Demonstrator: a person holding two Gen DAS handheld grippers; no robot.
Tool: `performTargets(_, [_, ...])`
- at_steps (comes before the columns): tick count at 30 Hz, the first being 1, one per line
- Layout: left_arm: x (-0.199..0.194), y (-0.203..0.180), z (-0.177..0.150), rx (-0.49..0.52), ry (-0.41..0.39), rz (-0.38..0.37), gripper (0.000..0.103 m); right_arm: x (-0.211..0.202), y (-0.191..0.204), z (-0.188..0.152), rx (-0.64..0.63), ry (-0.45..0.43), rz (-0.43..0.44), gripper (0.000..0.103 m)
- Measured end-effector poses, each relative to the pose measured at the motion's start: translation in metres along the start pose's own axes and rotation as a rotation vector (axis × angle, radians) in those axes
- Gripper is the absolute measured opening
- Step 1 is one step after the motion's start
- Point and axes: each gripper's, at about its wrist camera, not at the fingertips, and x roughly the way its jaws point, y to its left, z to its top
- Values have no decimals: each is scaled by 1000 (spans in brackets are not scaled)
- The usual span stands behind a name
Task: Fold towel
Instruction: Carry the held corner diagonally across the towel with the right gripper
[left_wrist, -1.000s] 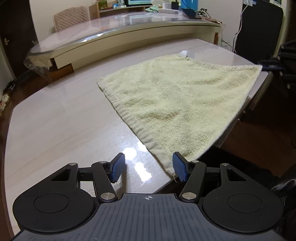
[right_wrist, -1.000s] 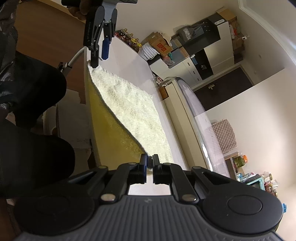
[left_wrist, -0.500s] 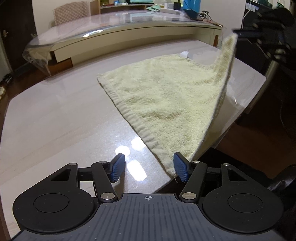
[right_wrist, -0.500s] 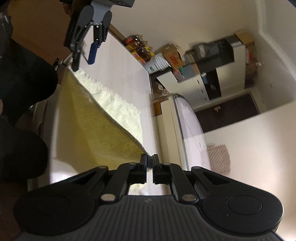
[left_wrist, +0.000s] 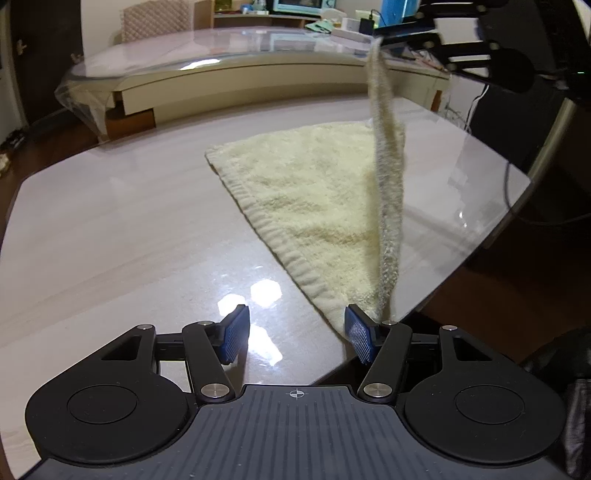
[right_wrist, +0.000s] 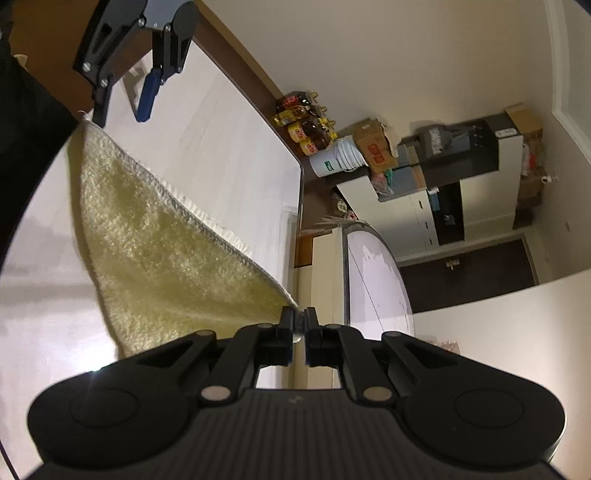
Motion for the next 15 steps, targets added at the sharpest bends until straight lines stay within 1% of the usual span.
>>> performTargets(3, [1,0,-1,2,7,-5,62,12,-5,-1,3,0,7,6])
performTargets(6, [1,-2,-2,17,12,-7,64,21,-8,-3,12,-1,19,6])
performTargets(11, [-7,4,4,-25,-36,30,64,25,-10,0,14,-15,36,6])
performTargets(12, [-7,4,6,-24,-47,41,64,25,-10,1,15,-17,36,6])
performTargets(15, [-3,-2,9,11,-39,31,64,25,-10,2,13,-18,30,6])
